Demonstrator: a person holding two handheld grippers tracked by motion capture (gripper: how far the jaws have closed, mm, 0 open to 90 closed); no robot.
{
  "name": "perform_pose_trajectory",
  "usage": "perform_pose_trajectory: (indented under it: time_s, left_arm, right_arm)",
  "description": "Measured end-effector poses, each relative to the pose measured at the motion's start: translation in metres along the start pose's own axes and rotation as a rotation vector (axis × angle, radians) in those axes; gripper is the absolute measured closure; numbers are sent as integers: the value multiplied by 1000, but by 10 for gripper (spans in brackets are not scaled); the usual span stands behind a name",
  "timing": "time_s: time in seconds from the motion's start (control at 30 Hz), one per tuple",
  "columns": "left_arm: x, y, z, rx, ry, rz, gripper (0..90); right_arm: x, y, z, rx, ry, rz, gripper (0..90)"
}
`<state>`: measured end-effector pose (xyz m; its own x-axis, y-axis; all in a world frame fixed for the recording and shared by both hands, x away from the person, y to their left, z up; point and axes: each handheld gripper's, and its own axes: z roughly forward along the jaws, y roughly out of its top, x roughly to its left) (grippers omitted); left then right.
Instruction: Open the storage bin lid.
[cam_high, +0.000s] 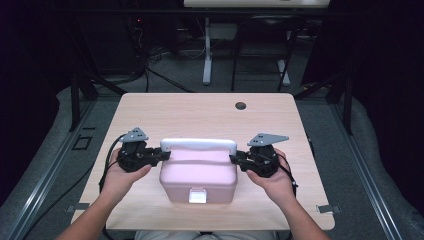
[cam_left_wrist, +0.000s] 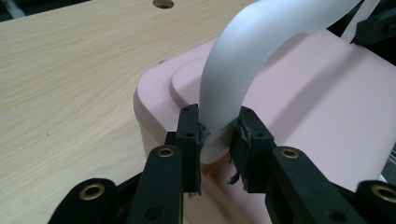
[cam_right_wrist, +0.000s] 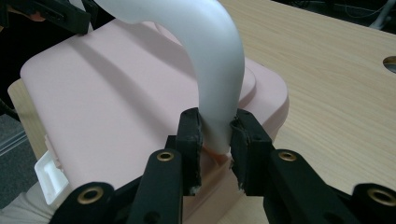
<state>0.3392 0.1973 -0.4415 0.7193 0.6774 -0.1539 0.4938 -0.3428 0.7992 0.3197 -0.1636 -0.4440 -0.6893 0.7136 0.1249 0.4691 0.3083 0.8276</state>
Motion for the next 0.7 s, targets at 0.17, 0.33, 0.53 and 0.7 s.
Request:
perform_pose_trajectory:
  time_s: [0.17,0.33,0.53,0.7]
  left_arm:
    - [-1,0,0,-3,0,-7,732]
    - [2,0,0,-4,-10,-15,732]
    - [1,-1,0,-8,-10,-17,732]
    - [1,0,1,-7,-9,-13,733]
  right_arm:
    - [0,-1,-1,1,5,-2,731]
    - [-2,-1,2,-7,26,33,693]
    - [-4,0,6,-12,38,48,707]
    - [-3,0,6,-14,24,37,732]
